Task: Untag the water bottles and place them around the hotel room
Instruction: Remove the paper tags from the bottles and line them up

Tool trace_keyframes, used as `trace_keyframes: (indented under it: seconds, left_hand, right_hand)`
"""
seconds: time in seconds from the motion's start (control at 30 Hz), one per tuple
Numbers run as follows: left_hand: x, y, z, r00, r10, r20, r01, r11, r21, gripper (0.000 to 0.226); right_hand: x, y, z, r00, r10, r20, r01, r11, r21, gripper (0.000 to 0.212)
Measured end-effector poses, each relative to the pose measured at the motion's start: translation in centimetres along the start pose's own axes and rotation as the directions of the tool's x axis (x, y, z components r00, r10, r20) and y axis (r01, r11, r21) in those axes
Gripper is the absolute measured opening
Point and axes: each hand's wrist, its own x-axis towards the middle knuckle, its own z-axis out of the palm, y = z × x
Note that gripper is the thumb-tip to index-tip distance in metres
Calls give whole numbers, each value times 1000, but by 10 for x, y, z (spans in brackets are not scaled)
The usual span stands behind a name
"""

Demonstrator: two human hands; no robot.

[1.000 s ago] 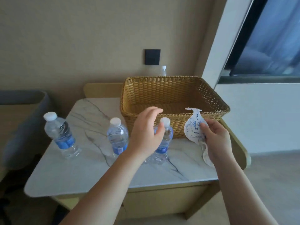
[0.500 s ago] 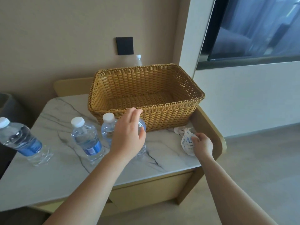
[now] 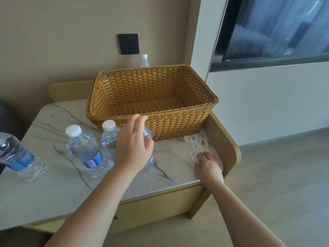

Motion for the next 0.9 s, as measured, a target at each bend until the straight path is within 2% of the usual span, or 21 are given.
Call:
trace_keyframes:
  seconds: [0.23,0.43,0.57,0.7,0.77,0.83,0.9]
  left_hand:
    - [0,-1,-2,1000,4,1,-4,1000,4,52]
    - [-1,4,-17,999,39,-10,-39,998,-46,53]
    - [-6,-5,-39,983,68,-169,-85,992,-94,46]
    - [-16,-32,-49,958,-29,-286,1,995,-97,52]
    - [-21,-43,-44,967,-116,-226,81,985,-155,64]
    - [-25,-50,-35,970,-216,-110,181,948,-260,77]
    - [-28,-56,-26,960,-276,-47,245,911,-332,86]
  right_hand:
    - [-3,-3,-4,997,-65,40,64,997,36,51]
    - [-6,-62,-22,986,-162,-52,168,971,172,53]
    - [-9,-123,-46,940,-289,-183,338,861,379,53]
    - [-10,-166,-60,901,-408,-148,411,691,595,71]
    - [-5,-178,-59,895,-436,-93,389,661,641,85]
    - [1,-185,-55,890,-454,-30,349,638,686,100]
    - [7,-187,-51,871,-490,17,338,625,703,104]
